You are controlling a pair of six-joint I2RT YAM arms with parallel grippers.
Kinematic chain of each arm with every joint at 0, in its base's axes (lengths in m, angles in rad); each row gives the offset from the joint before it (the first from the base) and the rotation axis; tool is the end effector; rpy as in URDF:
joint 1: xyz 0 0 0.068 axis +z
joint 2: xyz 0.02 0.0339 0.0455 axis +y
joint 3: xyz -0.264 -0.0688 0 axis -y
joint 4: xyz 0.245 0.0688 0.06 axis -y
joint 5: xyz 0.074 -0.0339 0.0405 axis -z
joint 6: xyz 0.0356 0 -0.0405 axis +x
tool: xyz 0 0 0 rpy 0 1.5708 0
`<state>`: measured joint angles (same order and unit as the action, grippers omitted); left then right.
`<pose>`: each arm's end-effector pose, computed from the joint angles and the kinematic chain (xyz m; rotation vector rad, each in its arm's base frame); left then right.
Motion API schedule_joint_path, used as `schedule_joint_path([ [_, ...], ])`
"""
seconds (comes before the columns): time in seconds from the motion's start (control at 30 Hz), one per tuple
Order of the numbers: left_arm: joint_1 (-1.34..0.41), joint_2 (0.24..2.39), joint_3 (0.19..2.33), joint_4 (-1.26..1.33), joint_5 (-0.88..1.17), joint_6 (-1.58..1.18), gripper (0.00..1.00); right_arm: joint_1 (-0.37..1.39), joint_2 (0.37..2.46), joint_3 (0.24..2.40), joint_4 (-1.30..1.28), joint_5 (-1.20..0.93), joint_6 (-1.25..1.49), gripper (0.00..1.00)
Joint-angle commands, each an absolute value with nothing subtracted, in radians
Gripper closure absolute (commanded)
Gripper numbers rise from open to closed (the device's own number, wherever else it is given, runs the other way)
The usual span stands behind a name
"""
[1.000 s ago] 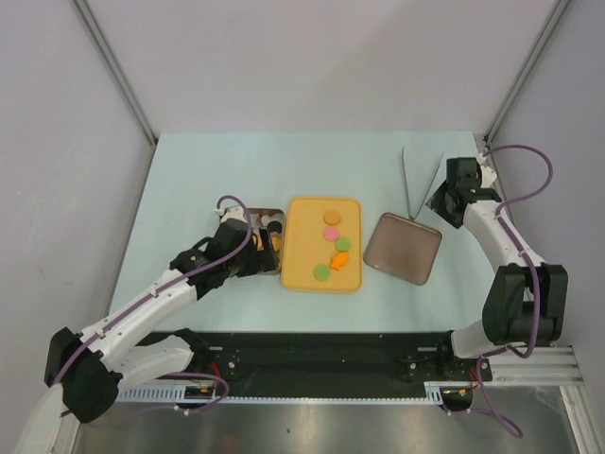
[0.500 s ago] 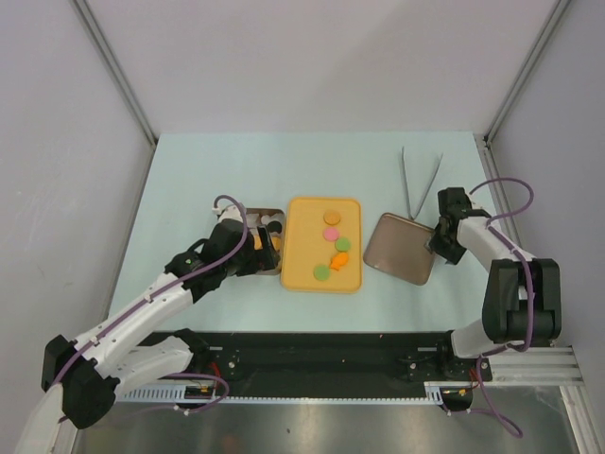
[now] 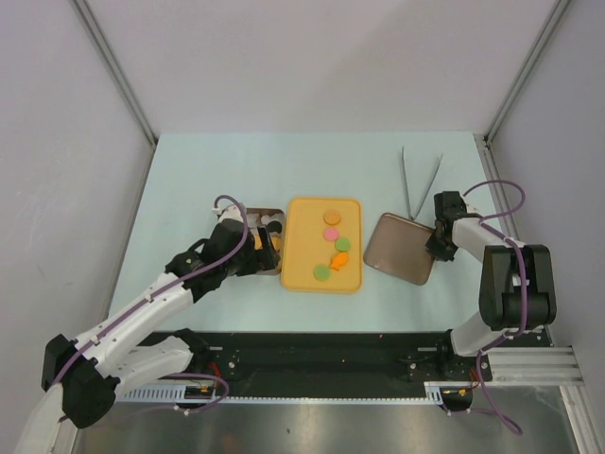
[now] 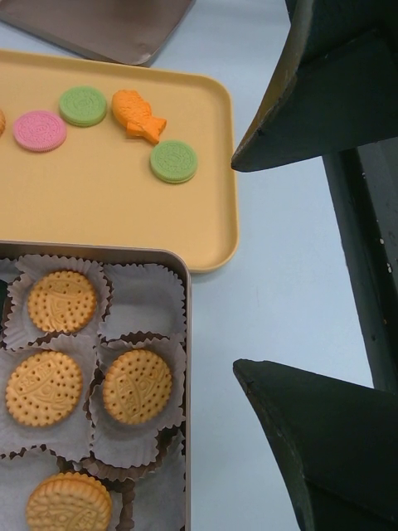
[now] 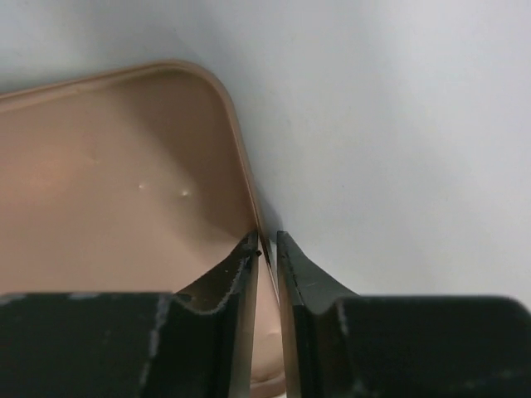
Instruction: Pack the cookies
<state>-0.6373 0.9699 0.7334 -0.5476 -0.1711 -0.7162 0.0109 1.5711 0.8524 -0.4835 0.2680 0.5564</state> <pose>0.1645 -0.1143 0.2551 -0.1790 2.3818 -0.4607 0.2831 -0.0063 0.1603 0.7948 2.5888 -0.2091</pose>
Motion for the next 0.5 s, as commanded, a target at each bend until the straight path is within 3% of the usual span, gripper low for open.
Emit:
schedule_joint_path([
  [0.0,-0.643,0.977,0.747,-0.543,-0.176,-0.726,0.00,0.008,1.624,0.819,-0.468,0.258,0.541,0.83],
  [0.1,-0.643,0.980,0.747,-0.548,-0.179,-0.727,0.00,-0.018,1.623,0.818,-0.465,0.253,0.545,0.99],
  [0.27,-0.643,0.980,0.749,-0.551,-0.190,-0.727,0.00,-0.017,1.551,0.810,-0.477,0.221,0.561,1.00],
  [0.47,-0.643,1.003,0.753,-0.551,-0.198,-0.729,0.00,0.028,1.289,0.837,-0.544,0.215,0.589,1.00],
])
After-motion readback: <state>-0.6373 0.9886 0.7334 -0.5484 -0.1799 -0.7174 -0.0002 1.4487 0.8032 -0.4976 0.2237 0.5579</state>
